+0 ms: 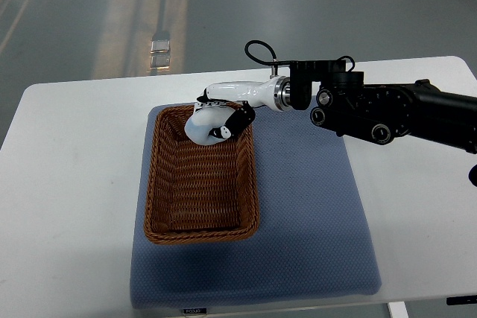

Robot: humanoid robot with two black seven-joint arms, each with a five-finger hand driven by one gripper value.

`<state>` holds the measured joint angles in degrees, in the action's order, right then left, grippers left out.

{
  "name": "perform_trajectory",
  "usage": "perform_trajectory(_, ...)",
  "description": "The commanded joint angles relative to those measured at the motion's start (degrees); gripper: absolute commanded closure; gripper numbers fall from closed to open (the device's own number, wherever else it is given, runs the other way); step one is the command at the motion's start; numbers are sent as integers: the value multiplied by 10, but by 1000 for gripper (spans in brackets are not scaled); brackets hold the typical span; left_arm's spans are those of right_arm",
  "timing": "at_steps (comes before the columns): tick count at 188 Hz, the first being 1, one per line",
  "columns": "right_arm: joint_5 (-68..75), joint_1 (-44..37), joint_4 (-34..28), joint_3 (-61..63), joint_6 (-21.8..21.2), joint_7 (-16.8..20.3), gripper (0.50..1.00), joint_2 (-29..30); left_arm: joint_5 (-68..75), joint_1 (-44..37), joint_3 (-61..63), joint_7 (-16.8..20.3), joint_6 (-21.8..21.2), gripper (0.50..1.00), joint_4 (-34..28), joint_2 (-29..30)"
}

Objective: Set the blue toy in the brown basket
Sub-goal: 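Open the right hand to drop the toy into the basket, withdraw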

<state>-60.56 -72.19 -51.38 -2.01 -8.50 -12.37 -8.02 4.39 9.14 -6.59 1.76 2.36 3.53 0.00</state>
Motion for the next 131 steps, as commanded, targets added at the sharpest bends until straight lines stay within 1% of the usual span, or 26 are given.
perform_trajectory(1,0,3,1,0,1,-3,713,3,0,0,0,0,0,500,1,0)
perform_trajectory(4,0,3,1,0,1,-3,693,3,0,0,0,0,-1,500,1,0)
perform_trajectory(8,0,3,1,0,1,-3,679,3,0,0,0,0,0,500,1,0)
perform_trajectory(25,0,3,1,1,1,-3,652,1,0,0,0,0,0,500,1,0)
perform_trajectory(59,1,20,2,11,5,-5,650,-12,0,0,0,0,0,500,1,0)
perform_trajectory(74,9,28,1,26,23,-5,652,-34,0,0,1,0,0,500,1,0)
perform_trajectory(79,19,35,1,39,30,-4,652,-43,0,0,1,0,0,500,1,0)
perform_trajectory(94,52,54,2,73,33,-4,650,-58,0,0,1,0,0,500,1,0)
perform_trajectory(113,109,86,15,135,45,0,652,-80,0,0,1,0,0,500,1,0)
perform_trajectory(131,156,126,30,199,60,2,652,-85,0,1,1,0,0,500,2,0)
